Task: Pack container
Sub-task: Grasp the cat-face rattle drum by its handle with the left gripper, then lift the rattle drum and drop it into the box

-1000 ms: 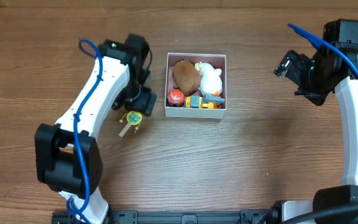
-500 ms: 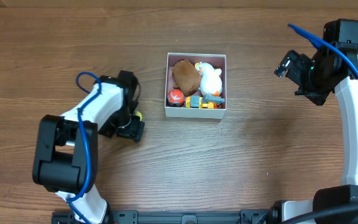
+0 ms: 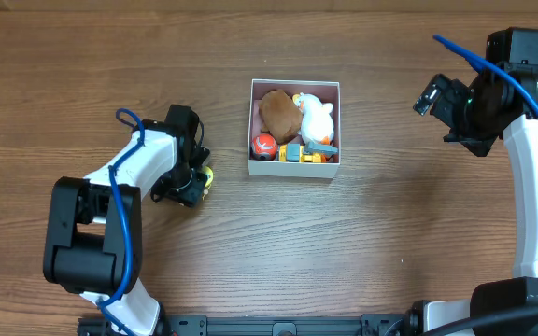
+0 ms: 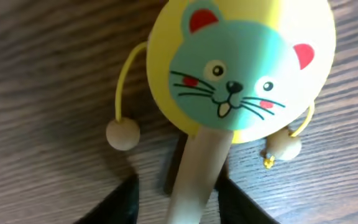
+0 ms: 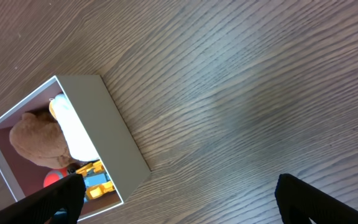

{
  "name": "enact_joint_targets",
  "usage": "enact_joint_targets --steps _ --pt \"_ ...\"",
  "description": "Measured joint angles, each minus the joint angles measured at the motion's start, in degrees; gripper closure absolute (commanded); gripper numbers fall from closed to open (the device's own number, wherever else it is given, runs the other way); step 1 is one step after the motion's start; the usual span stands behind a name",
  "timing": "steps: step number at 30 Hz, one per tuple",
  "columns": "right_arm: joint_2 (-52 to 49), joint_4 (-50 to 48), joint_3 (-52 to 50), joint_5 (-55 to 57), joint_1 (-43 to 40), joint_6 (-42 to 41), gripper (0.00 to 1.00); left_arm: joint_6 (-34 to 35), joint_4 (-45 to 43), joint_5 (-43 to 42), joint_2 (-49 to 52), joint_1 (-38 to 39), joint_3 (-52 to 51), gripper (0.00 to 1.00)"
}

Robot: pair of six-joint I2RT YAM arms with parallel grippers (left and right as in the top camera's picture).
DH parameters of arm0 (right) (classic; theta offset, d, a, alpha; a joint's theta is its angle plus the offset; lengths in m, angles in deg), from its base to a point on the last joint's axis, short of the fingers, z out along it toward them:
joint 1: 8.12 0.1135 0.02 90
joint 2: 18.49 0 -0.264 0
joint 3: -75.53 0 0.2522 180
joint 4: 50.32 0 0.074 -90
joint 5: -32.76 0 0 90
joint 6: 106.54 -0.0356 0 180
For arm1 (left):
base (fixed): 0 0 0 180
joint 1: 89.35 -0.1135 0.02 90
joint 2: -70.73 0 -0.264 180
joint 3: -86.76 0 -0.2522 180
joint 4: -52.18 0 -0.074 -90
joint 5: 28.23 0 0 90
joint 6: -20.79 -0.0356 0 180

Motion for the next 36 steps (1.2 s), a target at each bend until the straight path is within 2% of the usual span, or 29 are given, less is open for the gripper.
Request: enact_joint_targets --steps 3,5,11,14,16,18,22,24,26,32,36 --pt "0.00 0.02 -0.02 0.42 0.02 0.00 0.00 -1.79 -1.53 0.07 -0.17 0.00 0.00 0.88" --pt "0.00 0.04 0.00 0.44 0.00 0.00 0.00 -2.25 -2.12 -0.13 -0.28 0.00 -0.02 0.96" --pt "0.00 0.04 0.00 0.46 0.00 -0.02 0.00 -2.86 -3.06 -0.79 -0.59 0.00 0.26 0.96" --pt "0.00 0.04 -0.02 0.52 0.00 0.02 0.00 -1.97 4.39 -1.62 0.26 0.00 3.78 0.96" --pt "0.00 0.22 0.00 0.63 0.00 0.00 0.00 -0.11 12.83 -2.82 0.96 0.00 11.02 0.96" --pt "0.00 0.44 0.00 0.61 0.00 0.02 0.00 1.22 17.59 -5.01 1.16 0.00 18.93 0.96" --pt "0.00 0.98 0.00 0.66 0.00 0.00 0.00 3.80 22.38 -11.39 1.16 1.09 36.59 0.96" --pt "0.00 1.49 0.00 0.63 0.02 0.02 0.00 6.43 20.85 -14.10 1.16 3.45 42.97 0.96" --pt "0.00 1.60 -0.02 0.63 0.02 0.02 0.00 8.92 17.31 -15.61 1.14 6.88 45.16 0.96" --pt "0.00 1.92 -0.02 0.63 0.00 0.00 0.00 19.43 8.85 -14.95 2.51 17.55 45.31 0.92" --pt "0.00 2.27 0.00 0.68 0.00 -0.02 0.00 25.73 7.52 -13.79 8.13 22.69 45.31 0.91"
